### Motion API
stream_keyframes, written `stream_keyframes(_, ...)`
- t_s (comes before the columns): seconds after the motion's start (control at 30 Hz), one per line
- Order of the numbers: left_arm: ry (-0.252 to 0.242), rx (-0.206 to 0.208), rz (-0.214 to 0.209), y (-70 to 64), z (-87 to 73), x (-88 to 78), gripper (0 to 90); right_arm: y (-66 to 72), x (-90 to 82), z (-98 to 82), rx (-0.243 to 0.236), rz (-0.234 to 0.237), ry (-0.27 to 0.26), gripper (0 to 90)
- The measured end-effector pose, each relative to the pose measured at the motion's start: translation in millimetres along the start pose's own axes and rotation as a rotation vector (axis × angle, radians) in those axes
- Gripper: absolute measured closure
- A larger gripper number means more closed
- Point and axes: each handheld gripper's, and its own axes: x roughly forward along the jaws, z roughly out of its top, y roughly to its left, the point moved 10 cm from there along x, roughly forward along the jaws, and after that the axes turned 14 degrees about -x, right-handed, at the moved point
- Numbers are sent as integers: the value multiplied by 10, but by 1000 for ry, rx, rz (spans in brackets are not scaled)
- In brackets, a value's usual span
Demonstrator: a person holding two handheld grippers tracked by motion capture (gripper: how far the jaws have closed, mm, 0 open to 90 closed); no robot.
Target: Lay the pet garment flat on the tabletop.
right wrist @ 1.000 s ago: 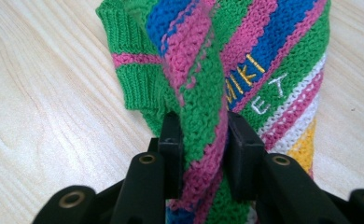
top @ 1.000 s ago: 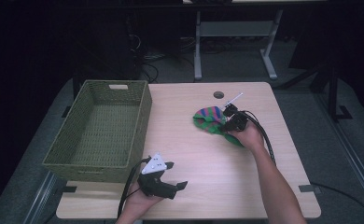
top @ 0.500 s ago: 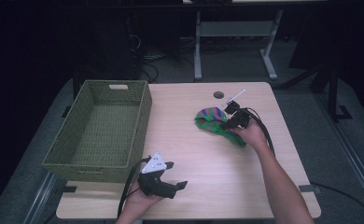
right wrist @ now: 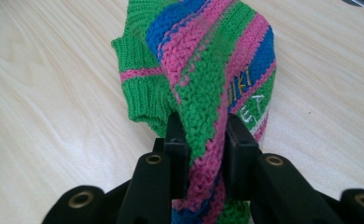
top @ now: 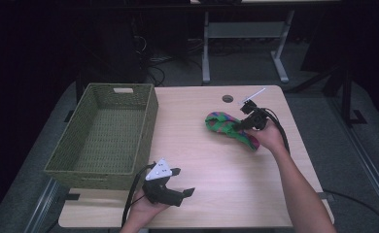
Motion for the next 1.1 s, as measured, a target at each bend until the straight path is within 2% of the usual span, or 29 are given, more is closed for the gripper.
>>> stream_keyframes(0.3,-1,5,-1,-9,2,0,146,-1,-144,9,21,27,-48,742)
stream_keyframes(0.37,-7,-5,-2,-10,8,5,146,10,-169,14,9,31,-57,741)
stream_keyframes(0.67,-6,-6,-3,-7,5,1,147,137,-329,72,-24,72,-96,741)
stream_keyframes(0.87,-9,-11,-5,-2,15,-3,146,169,-372,67,-38,78,-101,741)
stream_keyframes(1.1,-11,-10,-7,10,17,-19,147,215,-434,80,-32,91,-117,741)
